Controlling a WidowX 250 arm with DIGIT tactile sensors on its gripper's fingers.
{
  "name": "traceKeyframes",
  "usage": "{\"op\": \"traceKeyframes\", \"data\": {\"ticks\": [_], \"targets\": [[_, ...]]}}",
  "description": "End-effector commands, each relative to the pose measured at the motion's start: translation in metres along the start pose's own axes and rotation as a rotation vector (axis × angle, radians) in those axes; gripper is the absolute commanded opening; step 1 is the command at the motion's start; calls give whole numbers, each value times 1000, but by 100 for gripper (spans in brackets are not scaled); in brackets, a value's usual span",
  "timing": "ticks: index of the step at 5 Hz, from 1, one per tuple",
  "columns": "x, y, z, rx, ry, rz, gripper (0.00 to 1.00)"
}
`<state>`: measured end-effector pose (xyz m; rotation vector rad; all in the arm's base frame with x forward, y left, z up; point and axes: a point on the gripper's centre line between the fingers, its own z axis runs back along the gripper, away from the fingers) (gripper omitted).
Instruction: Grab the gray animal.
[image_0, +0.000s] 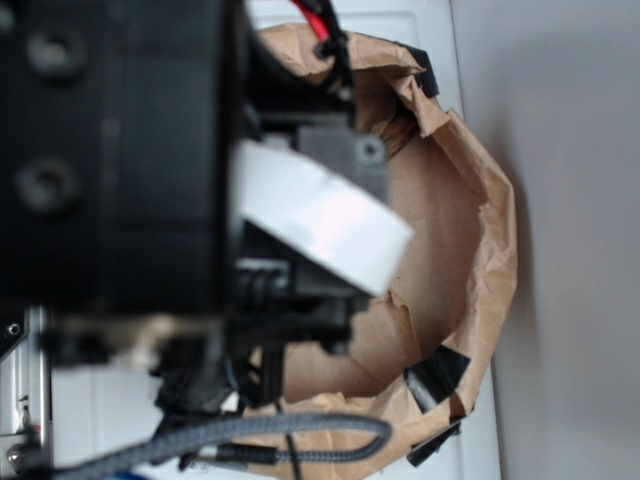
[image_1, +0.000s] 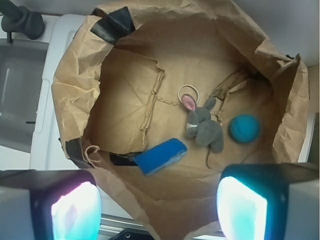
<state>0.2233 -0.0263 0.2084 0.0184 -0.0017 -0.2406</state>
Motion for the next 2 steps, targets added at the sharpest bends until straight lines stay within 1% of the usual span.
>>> {"op": "traceKeyframes", "data": {"ticks": [1, 2], "targets": [[34, 22, -32, 36, -80, -29, 100], [59, 44, -80, 164, -56, 0, 100]]}}
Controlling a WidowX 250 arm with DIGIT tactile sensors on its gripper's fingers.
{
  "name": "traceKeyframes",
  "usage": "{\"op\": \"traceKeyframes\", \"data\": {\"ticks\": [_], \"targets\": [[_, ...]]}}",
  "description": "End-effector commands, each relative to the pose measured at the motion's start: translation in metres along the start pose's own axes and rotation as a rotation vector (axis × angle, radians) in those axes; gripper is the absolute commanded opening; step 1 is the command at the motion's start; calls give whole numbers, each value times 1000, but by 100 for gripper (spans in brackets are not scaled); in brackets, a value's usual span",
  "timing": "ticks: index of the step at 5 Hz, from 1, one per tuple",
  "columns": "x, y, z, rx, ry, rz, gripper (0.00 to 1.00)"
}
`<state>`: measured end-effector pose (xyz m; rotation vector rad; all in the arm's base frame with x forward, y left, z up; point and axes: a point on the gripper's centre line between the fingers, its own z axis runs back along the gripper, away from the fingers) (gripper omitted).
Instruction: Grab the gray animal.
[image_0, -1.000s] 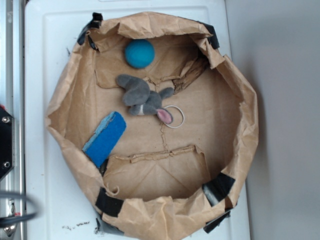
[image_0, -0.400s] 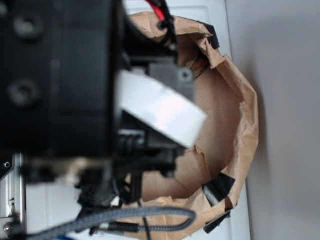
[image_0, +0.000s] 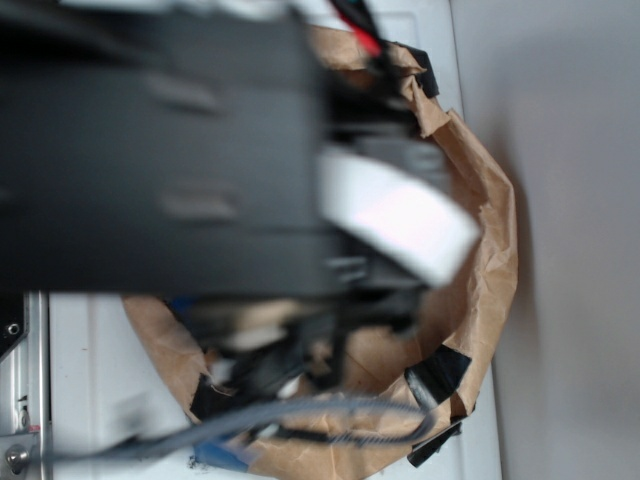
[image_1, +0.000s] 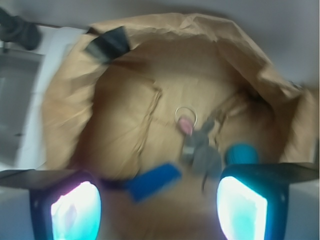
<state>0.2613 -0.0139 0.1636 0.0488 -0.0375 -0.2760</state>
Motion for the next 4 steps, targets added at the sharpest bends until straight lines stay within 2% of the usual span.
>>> {"op": "traceKeyframes", "data": {"ticks": [1, 2, 3, 4], "targets": [[20, 31, -80, 138, -18, 20, 100], [-2, 20, -106, 144, 26, -8, 100], [-14, 22, -126, 114, 24, -30, 100], [-16, 25, -151, 102, 76, -21, 100]]}}
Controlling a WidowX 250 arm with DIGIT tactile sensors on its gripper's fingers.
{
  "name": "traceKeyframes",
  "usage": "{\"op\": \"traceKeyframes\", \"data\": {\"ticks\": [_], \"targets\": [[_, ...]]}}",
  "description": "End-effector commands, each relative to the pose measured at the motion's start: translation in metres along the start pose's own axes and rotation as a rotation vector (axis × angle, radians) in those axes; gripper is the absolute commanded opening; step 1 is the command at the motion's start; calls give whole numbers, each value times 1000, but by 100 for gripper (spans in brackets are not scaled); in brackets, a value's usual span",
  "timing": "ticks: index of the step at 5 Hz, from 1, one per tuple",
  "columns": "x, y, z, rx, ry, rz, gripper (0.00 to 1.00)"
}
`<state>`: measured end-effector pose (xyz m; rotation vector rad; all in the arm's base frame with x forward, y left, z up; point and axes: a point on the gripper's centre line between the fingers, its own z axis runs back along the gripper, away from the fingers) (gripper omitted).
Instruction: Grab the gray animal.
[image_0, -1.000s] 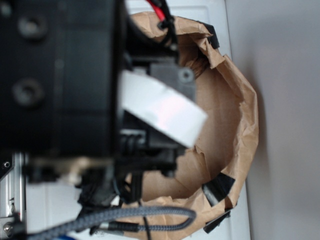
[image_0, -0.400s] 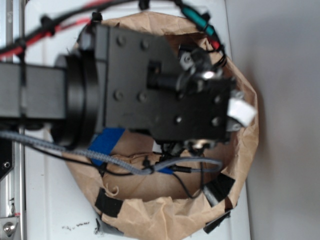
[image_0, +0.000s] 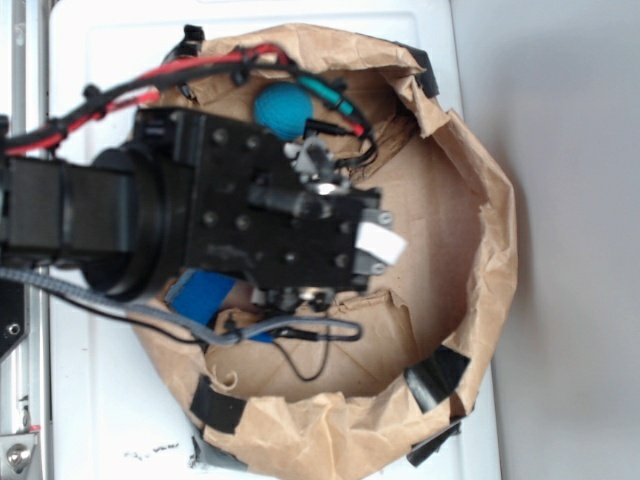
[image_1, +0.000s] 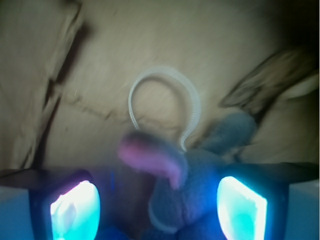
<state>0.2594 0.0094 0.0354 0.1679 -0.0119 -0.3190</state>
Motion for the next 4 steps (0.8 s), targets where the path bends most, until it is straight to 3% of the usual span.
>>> {"op": "traceKeyframes", "data": {"ticks": [1, 3, 4], "targets": [[0, 3, -34, 12, 71, 44, 0], [5, 2, -36, 24, 85, 24, 0], [4, 1, -29, 31, 63, 15, 0]]}}
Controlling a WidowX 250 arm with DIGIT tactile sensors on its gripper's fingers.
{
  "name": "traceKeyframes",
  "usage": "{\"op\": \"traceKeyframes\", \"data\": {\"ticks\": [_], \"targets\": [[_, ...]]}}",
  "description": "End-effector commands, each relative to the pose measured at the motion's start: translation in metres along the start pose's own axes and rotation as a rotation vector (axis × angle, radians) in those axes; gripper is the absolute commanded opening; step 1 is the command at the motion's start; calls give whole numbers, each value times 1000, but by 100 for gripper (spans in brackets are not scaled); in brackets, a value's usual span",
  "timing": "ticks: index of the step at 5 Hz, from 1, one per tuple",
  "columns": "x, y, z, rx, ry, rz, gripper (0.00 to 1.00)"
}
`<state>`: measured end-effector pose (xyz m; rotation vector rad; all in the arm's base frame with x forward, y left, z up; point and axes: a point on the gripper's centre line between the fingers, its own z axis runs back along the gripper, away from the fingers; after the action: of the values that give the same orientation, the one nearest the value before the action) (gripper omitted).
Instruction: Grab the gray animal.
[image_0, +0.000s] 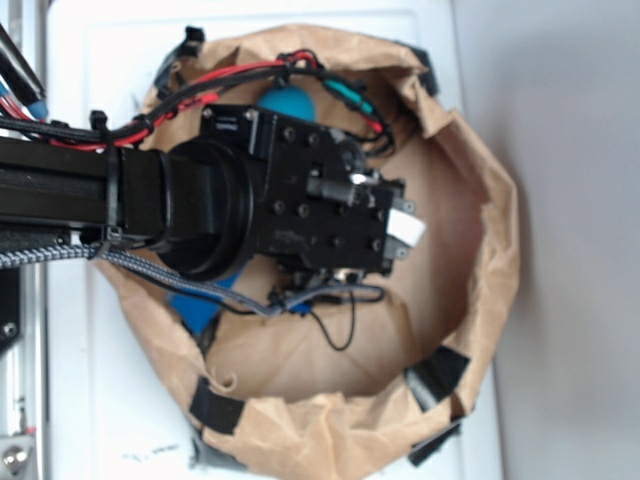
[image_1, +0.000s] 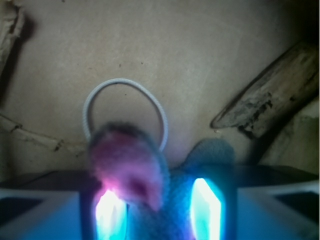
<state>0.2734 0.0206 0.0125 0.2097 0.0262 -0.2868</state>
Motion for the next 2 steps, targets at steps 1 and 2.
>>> {"op": "traceKeyframes", "data": {"ticks": [1, 2], "targets": [[-8, -5, 11, -2, -22, 0, 0], [-14, 3, 44, -31, -99, 24, 0]]}}
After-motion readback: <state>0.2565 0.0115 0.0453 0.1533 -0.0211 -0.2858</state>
